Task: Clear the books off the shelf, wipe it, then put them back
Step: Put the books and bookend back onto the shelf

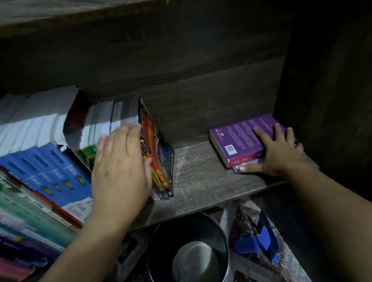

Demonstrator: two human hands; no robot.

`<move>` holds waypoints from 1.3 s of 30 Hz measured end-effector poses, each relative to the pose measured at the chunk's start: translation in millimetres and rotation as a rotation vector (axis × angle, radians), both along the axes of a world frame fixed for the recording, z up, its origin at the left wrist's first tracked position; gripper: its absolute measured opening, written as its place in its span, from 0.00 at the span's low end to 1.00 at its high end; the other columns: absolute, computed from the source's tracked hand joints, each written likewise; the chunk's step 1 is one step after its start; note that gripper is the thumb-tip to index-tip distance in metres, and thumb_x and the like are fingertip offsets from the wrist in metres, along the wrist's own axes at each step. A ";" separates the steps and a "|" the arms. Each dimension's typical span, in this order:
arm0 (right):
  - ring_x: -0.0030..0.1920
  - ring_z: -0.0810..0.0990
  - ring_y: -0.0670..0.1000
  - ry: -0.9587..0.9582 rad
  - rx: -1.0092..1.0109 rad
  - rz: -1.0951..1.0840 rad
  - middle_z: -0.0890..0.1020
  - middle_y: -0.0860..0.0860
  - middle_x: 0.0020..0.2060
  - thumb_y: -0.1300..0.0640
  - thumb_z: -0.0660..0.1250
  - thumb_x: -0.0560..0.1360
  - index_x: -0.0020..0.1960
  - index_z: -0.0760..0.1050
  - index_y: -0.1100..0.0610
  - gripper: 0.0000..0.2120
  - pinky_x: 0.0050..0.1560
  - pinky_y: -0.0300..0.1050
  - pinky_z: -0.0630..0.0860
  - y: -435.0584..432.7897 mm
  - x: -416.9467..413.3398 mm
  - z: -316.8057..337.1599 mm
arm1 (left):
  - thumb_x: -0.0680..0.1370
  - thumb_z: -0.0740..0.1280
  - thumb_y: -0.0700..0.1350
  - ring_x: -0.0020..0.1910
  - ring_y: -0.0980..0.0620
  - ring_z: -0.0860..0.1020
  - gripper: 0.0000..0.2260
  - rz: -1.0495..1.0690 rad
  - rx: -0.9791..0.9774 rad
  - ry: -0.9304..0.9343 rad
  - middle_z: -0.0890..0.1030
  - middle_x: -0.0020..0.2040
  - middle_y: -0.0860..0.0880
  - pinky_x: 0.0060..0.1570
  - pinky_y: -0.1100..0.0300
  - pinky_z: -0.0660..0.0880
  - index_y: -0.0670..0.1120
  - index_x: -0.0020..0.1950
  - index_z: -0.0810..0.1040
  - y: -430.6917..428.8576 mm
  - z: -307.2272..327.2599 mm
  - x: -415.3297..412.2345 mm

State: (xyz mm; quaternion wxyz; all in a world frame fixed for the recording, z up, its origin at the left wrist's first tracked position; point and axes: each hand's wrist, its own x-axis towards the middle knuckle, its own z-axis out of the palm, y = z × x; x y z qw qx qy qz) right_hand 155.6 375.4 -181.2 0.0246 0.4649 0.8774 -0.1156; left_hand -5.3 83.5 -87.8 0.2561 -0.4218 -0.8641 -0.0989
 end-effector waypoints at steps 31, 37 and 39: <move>0.65 0.62 0.62 0.625 0.209 0.210 0.65 0.62 0.66 0.61 0.71 0.72 0.69 0.70 0.51 0.27 0.65 0.59 0.67 -66.0 -34.3 10.7 | 0.68 0.76 0.36 0.66 0.43 0.74 0.30 -0.005 -0.003 -0.063 0.76 0.66 0.42 0.68 0.53 0.57 0.40 0.69 0.72 -7.0 8.6 -5.9; 0.66 0.67 0.61 0.947 0.470 0.560 0.69 0.65 0.65 0.70 0.72 0.68 0.66 0.69 0.52 0.30 0.63 0.52 0.70 -93.1 -62.4 32.6 | 0.70 0.76 0.39 0.69 0.41 0.70 0.32 0.063 0.067 -0.085 0.72 0.68 0.39 0.69 0.55 0.56 0.37 0.71 0.68 -9.4 9.1 -0.5; 0.66 0.71 0.51 1.066 0.215 0.478 0.70 0.58 0.67 0.70 0.70 0.71 0.72 0.61 0.48 0.35 0.64 0.45 0.71 -108.8 -71.7 39.3 | 0.70 0.77 0.43 0.70 0.40 0.69 0.33 0.114 0.069 -0.081 0.72 0.68 0.37 0.70 0.53 0.56 0.35 0.70 0.69 -11.8 8.0 -0.2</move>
